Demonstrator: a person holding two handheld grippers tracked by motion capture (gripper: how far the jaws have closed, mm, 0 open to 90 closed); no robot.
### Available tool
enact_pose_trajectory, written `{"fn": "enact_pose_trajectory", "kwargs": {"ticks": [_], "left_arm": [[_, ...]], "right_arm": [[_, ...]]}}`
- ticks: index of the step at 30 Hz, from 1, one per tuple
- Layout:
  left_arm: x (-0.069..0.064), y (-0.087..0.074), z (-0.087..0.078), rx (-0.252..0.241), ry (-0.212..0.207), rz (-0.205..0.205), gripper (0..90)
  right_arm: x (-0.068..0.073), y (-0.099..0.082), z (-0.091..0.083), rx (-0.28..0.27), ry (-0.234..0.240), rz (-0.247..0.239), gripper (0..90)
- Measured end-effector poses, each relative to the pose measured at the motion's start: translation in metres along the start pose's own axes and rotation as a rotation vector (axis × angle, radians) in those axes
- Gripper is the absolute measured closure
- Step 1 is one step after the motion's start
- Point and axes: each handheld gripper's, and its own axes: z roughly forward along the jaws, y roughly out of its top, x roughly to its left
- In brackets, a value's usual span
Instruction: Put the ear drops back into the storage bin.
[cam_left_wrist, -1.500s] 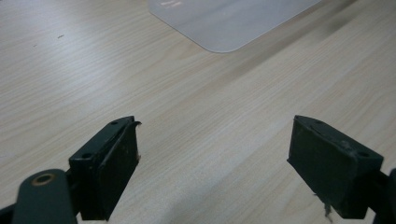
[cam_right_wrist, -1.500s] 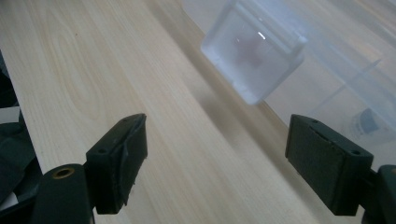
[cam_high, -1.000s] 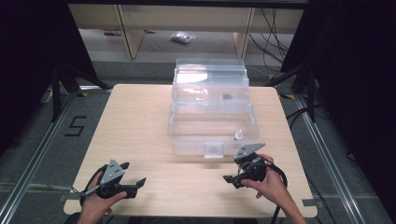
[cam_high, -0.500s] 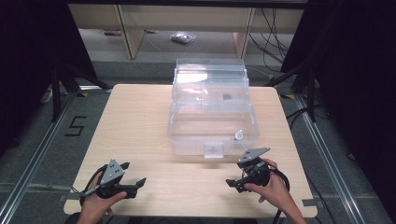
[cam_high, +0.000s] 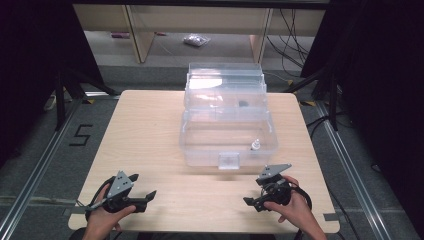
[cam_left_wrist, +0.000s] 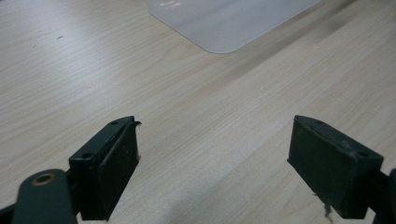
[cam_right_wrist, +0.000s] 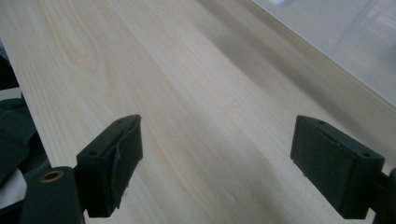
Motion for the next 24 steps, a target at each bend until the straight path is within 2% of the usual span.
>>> {"fn": "enact_pose_trajectory", "kwargs": {"ticks": [1,2,3,4,5,6,7,8,9,10,12,15,17,18,19,22,23,24], "left_arm": [[0.000,0.000,0.000,0.000,0.000,0.000,15.4],[0.000,0.000,0.000,0.000,0.000,0.000,15.4],[0.000,0.000,0.000,-0.005,-0.001,-0.005,15.4],[0.000,0.000,0.000,0.007,0.002,0.003,15.4],[0.000,0.000,0.000,0.006,0.001,0.003,15.4],[0.000,0.000,0.000,0.006,0.001,0.003,15.4],[0.000,0.000,0.000,0.005,0.001,0.003,15.4],[0.000,0.000,0.000,0.006,0.002,0.002,15.4],[0.000,0.000,0.000,0.000,0.000,0.001,15.4],[0.000,0.000,0.000,0.005,0.002,0.002,15.4],[0.000,0.000,0.000,0.000,0.000,0.001,15.4],[0.000,0.000,0.000,0.005,0.001,0.003,15.4],[0.000,0.000,-0.001,0.005,0.001,0.004,15.4],[0.000,0.000,-0.001,0.005,0.001,0.004,15.4],[0.000,0.000,-0.001,0.005,0.001,0.005,15.4],[-0.001,0.000,0.000,-0.002,-0.001,-0.002,15.4],[-0.001,0.000,0.000,-0.001,-0.001,-0.001,15.4],[-0.001,0.000,0.000,-0.001,-0.001,-0.001,15.4]], "right_arm": [[0.001,0.000,0.000,-0.003,0.006,0.004,17.6],[-0.001,-0.001,-0.001,-0.010,0.002,-0.012,17.5],[0.000,-0.003,-0.003,0.009,-0.010,0.005,17.4],[0.002,-0.004,-0.003,0.008,-0.001,0.026,17.4],[0.000,-0.006,-0.002,0.001,-0.004,-0.001,17.3],[0.000,-0.007,-0.002,-0.006,-0.003,0.013,17.3],[-0.002,-0.008,-0.002,0.004,0.003,-0.003,17.3],[-0.002,-0.010,-0.002,0.000,-0.011,-0.008,17.3],[0.000,-0.010,-0.003,0.016,-0.002,0.030,17.3],[-0.001,-0.012,-0.002,0.003,-0.004,0.027,17.3],[-0.002,-0.012,-0.003,0.015,-0.005,0.014,17.3],[-0.001,-0.016,-0.003,0.012,-0.015,0.035,17.3],[-0.004,-0.018,-0.002,0.021,-0.030,0.006,17.3],[-0.004,-0.018,-0.002,0.021,-0.030,0.006,17.3],[-0.003,-0.019,-0.003,0.028,-0.025,0.038,17.3],[-0.004,-0.021,-0.001,0.020,-0.024,0.027,17.2],[-0.003,-0.022,-0.002,0.044,-0.021,0.035,17.2],[-0.004,-0.022,-0.001,0.041,-0.020,0.024,17.2]]}}
